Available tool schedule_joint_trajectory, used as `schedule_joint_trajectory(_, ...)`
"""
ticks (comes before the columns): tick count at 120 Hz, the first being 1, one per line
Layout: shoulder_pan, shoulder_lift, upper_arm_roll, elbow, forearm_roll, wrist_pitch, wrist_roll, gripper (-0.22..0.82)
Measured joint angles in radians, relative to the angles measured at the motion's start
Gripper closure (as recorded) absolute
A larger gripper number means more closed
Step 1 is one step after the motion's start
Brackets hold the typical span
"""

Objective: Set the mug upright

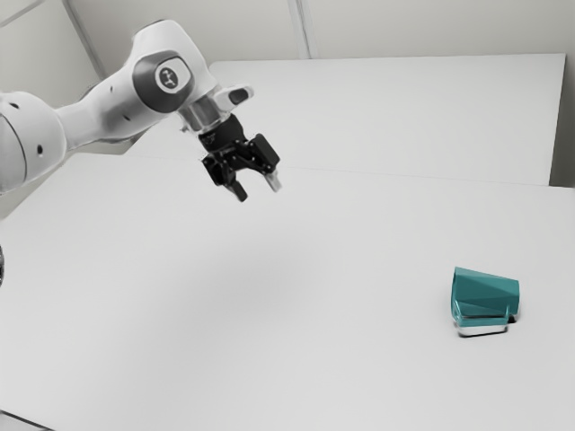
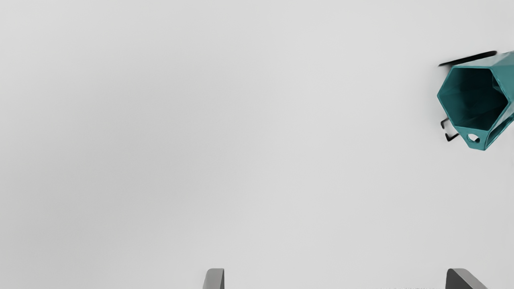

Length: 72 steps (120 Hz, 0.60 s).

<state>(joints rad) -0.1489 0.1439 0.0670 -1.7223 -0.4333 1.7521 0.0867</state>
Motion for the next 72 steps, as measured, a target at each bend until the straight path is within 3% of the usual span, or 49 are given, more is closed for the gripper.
schedule_joint_trajectory(42, -0.095, 0.183, -0.059, -0.025, -0.27, 0.134, -0.093, 0.0)
schedule_joint_trajectory(72, -0.193, 0.282, -0.065, -0.013, -0.405, 0.24, -0.131, 0.0)
